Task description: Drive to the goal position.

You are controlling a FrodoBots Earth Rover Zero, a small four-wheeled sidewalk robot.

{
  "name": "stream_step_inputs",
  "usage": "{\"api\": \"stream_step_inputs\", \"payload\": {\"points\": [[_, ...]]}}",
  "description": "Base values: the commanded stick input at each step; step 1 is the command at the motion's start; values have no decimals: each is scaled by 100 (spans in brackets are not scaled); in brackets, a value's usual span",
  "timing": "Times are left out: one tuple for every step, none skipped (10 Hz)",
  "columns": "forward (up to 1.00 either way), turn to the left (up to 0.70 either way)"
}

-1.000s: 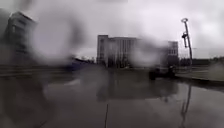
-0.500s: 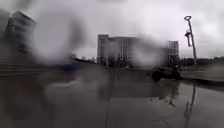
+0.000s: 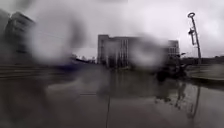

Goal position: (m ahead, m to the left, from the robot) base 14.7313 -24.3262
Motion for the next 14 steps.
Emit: {"api": "stream_step_inputs", "payload": {"points": [[70,0],[70,0],[70,0],[70,0],[70,0],[70,0],[70,0],[70,0],[70,0],[70,0],[70,0],[70,0],[70,0],[70,0]]}}
